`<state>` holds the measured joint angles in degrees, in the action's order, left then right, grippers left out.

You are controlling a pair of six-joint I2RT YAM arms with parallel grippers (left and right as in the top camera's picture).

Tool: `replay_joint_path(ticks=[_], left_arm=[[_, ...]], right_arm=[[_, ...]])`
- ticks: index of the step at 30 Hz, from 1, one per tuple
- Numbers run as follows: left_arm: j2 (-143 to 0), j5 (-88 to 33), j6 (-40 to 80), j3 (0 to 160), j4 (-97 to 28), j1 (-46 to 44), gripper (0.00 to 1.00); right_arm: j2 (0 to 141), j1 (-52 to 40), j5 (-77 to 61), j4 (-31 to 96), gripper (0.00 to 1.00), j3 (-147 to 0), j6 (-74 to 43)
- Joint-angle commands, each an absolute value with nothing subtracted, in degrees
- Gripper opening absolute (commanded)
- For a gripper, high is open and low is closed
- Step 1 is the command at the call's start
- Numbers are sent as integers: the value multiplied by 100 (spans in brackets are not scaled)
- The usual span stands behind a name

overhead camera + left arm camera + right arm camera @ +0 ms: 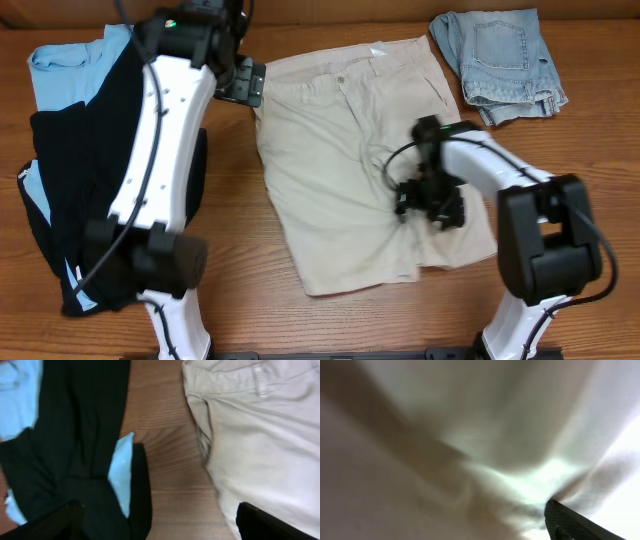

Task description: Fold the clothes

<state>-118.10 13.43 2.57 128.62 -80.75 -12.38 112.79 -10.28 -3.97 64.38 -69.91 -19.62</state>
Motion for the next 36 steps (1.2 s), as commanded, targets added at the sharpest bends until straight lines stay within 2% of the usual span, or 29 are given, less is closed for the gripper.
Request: replay_joint_path(ticks=[1,10,13,19,24,28,30,33,36], left_arm=[[-12376,1273,106,12825,-7953,-1240,100],[-13568,556,-202,12825,-7310,-1240,100],[-13828,62,-314,12825,-7028,-1240,100],[-14118,-690,-502,12825,-6353,-1243,100],[-14337,-880,-965,12822,-6104,-1256,79],[-14464,-792,-1031,12822,-6228,-1251,46],[-14508,-681,-1031,12820,-6300,-1249,38],[-14599,-370,-1026,12807,-6386,-1249,32],[-14728,333,-650,12801,-6624,-1243,17]], right_arm=[[11712,-237,333,6248,89,-6639,-1592],[11209,1122,-1345,6281,89,-7153,-685],[10790,1229,-1793,6486,90,-7522,-419],[9968,1094,-1813,7113,91,-8409,-421],[9244,991,-1811,7321,91,-8803,-423],[8892,991,-1811,7325,91,-8816,-423],[8814,991,-1811,7349,91,-8816,-423],[8807,991,-1811,7389,91,-8816,-423],[8807,985,-1811,7408,91,-8814,-423]])
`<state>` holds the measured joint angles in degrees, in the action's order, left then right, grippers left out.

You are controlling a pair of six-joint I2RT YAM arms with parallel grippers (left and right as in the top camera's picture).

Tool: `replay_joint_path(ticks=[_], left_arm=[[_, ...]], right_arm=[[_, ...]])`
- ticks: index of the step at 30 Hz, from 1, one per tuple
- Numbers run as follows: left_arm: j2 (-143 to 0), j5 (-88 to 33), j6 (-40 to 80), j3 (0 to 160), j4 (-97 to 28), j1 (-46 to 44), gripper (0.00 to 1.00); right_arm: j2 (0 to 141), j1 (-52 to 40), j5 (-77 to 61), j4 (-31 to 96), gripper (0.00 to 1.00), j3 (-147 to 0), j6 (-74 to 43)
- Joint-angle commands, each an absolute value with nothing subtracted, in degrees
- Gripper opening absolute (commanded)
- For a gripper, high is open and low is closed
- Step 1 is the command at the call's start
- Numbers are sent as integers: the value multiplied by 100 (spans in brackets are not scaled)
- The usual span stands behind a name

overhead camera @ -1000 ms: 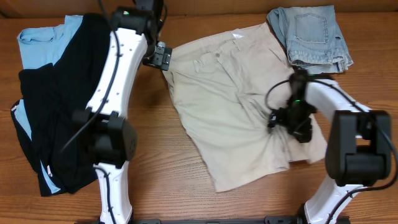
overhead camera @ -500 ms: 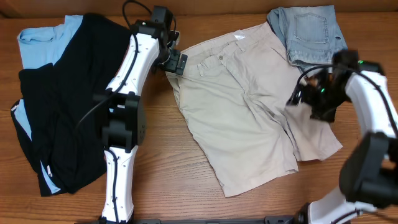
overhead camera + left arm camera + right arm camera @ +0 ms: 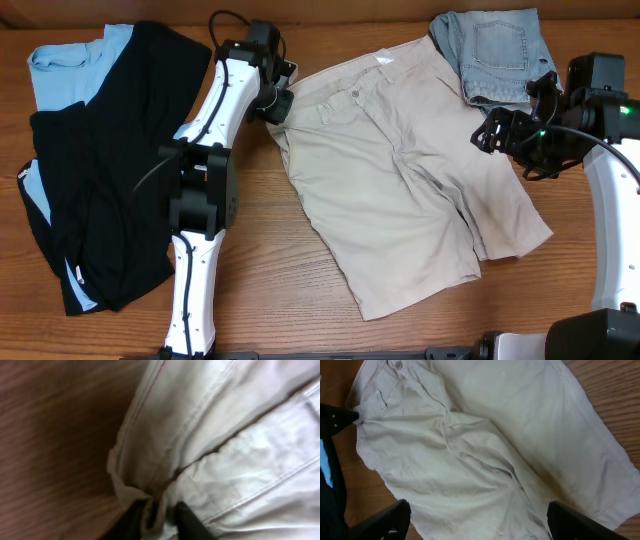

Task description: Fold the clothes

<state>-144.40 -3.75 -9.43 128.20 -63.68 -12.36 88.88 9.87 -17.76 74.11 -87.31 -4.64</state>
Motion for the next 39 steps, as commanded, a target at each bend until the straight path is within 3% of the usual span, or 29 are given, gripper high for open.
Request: replay_joint_path(ticks=[1,3,16,28,36,38,39], left_arm=[[-14761,552,-405,12801,-6722,-1229,11],[-14853,854,25,12801,-7004,-1162,4],[-15185,902,910,12081,-8943,-346,4],[-15185,917,902,10460,-8508,574,4],[-14818,679,639,10643,-8576,569,4],[-14540,670,639,10731,-8615,526,17],[-14392,670,628,10781,-8652,513,29]], right_arm=[[8807,985,-1811,7408,91,-8814,-423],[8809,985,-1811,7408,91,-8814,-423],[8914,755,-1809,7183,90,-8676,-451],[9070,191,-1787,6746,90,-8320,-587],[9070,187,-1787,6659,90,-8320,-598],[9070,187,-1787,6678,90,-8320,-598],[9070,187,-1787,6676,90,-8320,-598]])
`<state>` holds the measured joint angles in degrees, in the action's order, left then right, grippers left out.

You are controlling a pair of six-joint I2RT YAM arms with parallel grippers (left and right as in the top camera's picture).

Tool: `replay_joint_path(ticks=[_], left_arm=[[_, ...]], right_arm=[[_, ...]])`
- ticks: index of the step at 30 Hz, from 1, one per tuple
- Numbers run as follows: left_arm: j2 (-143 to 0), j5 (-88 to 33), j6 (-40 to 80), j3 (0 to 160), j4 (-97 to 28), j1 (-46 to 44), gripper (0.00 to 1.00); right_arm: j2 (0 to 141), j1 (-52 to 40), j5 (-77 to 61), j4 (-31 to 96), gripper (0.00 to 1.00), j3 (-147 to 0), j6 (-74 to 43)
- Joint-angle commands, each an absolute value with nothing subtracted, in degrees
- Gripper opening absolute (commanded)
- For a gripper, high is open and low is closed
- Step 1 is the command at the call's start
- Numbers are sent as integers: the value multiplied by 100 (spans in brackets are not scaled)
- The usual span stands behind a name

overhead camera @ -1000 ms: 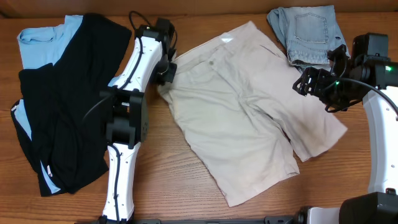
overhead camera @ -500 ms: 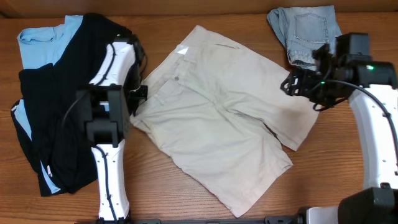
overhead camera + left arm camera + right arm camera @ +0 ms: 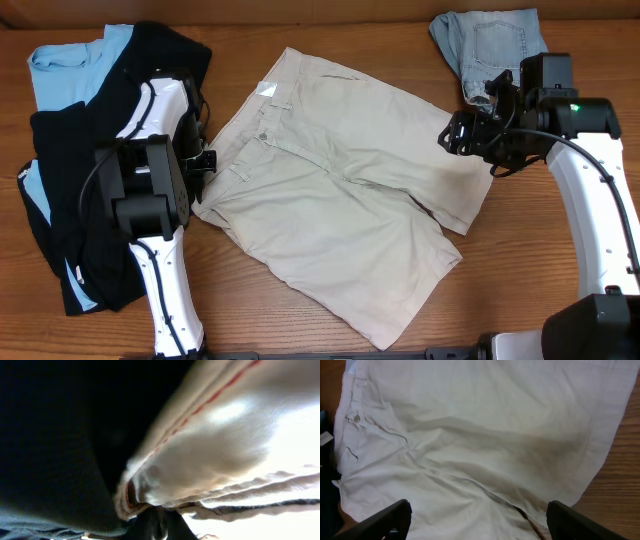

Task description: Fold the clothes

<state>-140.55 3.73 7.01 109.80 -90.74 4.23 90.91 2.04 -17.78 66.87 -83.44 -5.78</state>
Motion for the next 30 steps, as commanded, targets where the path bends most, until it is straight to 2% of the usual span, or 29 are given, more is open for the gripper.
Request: replay_joint_path(ticks=[1,3,5,7,12,17,22,30], left_arm=[[-14199,670,572,10842,-8700,489,42],[-13826,652,390,10954,-8774,449,83],[-13336,591,5,11093,-8812,379,100],[-12759,-51,-882,11218,-8447,196,100],[-12269,-1223,-2012,11225,-7319,-314,100],[-12436,-1173,-2571,11222,-6661,-1076,100],[-12849,-829,-2591,11222,-6335,-1726,100],[-13579,-836,-2567,11222,-6257,-2134,100]], right_arm=[[9070,187,-1787,6676,90,-8320,-598],[9070,187,-1787,6672,90,-8320,-598],[9070,187,-1787,6665,90,-8320,-598],[9070,187,-1785,6632,90,-8320,-596],[9070,187,-1787,6615,91,-8320,-596],[9070,187,-1675,6681,91,-8320,-593],[9070,187,-1656,6689,91,-8320,-593],[9070,187,-1653,6687,91,-8320,-591]])
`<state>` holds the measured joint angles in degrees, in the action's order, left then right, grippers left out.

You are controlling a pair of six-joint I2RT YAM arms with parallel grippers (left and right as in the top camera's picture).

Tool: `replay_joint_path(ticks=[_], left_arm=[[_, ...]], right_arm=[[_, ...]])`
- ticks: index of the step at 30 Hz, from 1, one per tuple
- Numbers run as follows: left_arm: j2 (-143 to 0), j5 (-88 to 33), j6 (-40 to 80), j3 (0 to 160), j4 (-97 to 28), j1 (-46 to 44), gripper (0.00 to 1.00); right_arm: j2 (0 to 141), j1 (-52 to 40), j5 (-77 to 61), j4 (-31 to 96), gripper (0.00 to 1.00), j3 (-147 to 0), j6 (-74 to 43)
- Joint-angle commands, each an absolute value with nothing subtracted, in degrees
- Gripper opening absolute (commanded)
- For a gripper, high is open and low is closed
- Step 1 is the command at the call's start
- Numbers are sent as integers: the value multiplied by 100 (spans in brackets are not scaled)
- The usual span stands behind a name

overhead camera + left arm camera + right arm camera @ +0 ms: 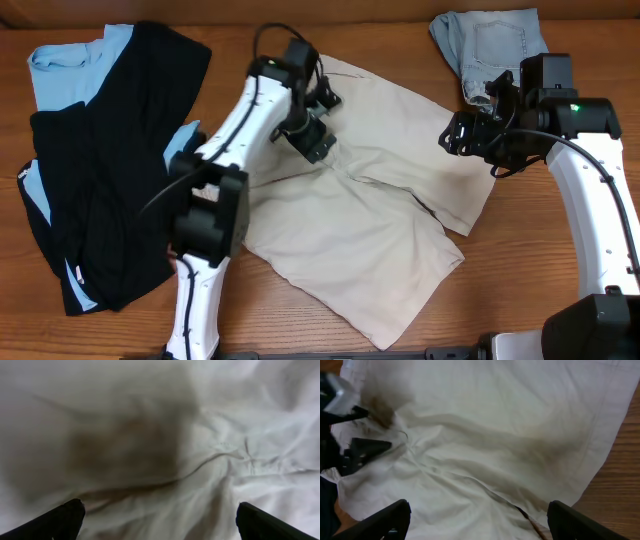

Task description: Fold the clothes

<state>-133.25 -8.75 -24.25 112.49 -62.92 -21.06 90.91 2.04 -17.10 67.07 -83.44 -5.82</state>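
Observation:
Beige shorts [370,220] lie flat and slanted across the middle of the table, waist toward the left, legs toward the right and front. My left gripper [312,135] hovers open low over their upper middle. In the left wrist view creased beige cloth [200,460] fills the frame, and nothing sits between the wide-spread fingertips [65,515]. My right gripper [470,140] hangs open above the far leg's hem. The right wrist view looks down on the shorts [495,435] and on the left gripper [355,450].
A black garment [100,150] over a light blue shirt [60,60] covers the table's left side. Folded denim shorts [500,50] sit at the back right, just behind my right arm. Bare wood [560,280] shows at the front right.
My left gripper was shut on the waistband corner beside the black garment. Now it has let go and stands open over the shorts' upper middle. The right arm has not moved.
The shorts first lay with the waist at the far edge, my right gripper down on them and my left open beside the waistband. Then the left was shut on a waistband corner and the right was raised, open. Then the waist pointed left. Now the left has released.

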Motion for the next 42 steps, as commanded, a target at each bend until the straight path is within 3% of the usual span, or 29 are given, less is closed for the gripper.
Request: replay_joint_path(ticks=[1,13,22,32,37,42], left_arm=[[-13638,-836,-2563,11222,-6233,-2143,100],[-14370,176,-698,11222,-5867,-1890,100],[-15109,86,939,11222,-6418,-1133,100],[-15242,-1909,1247,11225,-6707,-449,100],[-15235,-1955,1160,11358,-6794,-464,100],[-15176,-1796,685,12444,-7771,-480,100]], right_arm=[[9070,187,-1651,6687,91,-8320,-591],[9070,187,-1592,6604,91,-8320,-596],[9078,187,-1592,6528,91,-8320,-600],[9367,187,-1573,6322,91,-8320,-878],[9570,187,-1549,6233,91,-8320,-875],[9539,187,-1553,6217,91,-8451,-878]])
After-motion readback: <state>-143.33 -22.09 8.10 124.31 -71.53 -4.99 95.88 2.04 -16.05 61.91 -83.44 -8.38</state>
